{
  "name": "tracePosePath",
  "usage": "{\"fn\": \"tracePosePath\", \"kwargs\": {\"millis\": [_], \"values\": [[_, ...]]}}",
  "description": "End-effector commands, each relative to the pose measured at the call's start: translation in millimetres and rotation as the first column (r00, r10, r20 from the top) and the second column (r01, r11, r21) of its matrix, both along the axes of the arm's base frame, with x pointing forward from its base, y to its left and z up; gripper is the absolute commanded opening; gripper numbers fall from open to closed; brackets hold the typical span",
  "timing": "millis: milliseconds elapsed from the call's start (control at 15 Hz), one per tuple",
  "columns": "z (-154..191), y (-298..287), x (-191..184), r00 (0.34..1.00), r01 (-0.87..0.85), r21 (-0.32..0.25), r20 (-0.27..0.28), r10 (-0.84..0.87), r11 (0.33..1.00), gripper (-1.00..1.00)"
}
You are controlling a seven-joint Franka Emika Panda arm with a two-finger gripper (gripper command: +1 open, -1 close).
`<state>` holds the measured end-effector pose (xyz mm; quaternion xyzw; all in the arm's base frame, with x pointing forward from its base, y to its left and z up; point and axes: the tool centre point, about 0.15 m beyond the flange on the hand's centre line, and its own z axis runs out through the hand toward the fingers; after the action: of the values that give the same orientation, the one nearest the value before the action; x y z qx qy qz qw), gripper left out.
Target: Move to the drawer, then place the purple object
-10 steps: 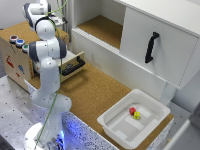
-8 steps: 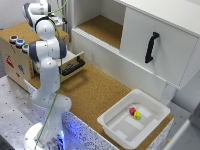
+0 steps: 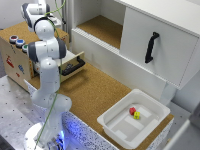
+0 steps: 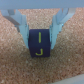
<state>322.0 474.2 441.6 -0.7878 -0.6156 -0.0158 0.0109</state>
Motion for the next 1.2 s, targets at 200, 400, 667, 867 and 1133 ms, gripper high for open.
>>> {"fn": "tracePosePath", "kwargs": {"millis": [200,400,667,867,1133], "values": [[28.3,-89.7,-25.8,0.967,0.064,0.239,0.226,-0.12,0.969,-1.0],[23.1,-145.0,-19.9,0.966,0.085,0.285,0.212,-0.149,0.955,-1.0],[-0.9,-203.5,-10.2,0.98,0.058,0.276,0.169,-0.108,0.959,-1.0],[-26.7,-217.5,9.5,0.998,0.01,0.256,0.058,-0.026,0.967,-1.0],[-64.2,-199.6,23.3,0.997,-0.075,0.203,0.023,0.072,0.976,-1.0]]}}
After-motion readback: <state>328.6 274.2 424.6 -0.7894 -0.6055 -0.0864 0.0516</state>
